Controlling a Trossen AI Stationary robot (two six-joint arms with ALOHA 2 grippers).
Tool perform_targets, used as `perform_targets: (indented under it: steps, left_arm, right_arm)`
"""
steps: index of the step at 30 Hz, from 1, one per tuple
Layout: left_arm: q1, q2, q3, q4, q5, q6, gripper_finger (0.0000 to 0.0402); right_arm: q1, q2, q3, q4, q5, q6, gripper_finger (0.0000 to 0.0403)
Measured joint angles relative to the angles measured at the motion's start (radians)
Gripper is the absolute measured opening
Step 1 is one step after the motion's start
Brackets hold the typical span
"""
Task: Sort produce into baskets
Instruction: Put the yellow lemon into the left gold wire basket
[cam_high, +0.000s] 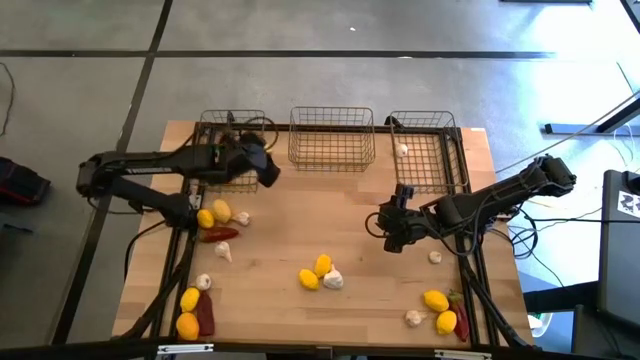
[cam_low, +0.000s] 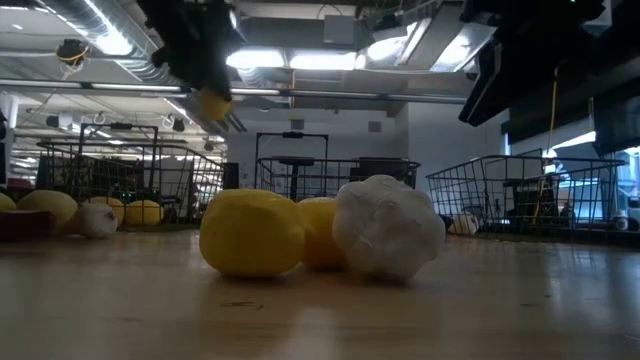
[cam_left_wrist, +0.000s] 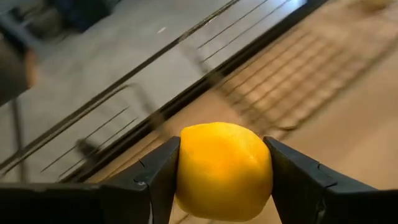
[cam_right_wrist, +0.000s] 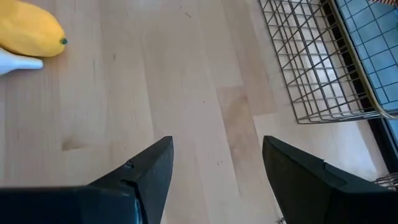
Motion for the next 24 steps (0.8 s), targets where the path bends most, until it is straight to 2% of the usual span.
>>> perform_targets:
  steps: [5, 14, 24]
  left_arm:
    - [0.126, 0.008, 0.0, -0.084, 0.0, -0.022, 0.0205]
    - [0.31, 0.01, 0.0, -0.13, 0.001, -0.013, 0.0205]
    - [0.394, 0.064, 0.0, -0.144, 0.046, 0.054, 0.0205]
  right_arm:
    - [0.0, 0.0, 0.0, -0.001, 0.0, 0.0, 0.0243]
    - [0.002, 0.0, 0.0, -0.002, -0.007, -0.003, 0.0243]
    - [0.002, 0.0, 0.0, -0.001, -0.008, -0.002, 0.0243]
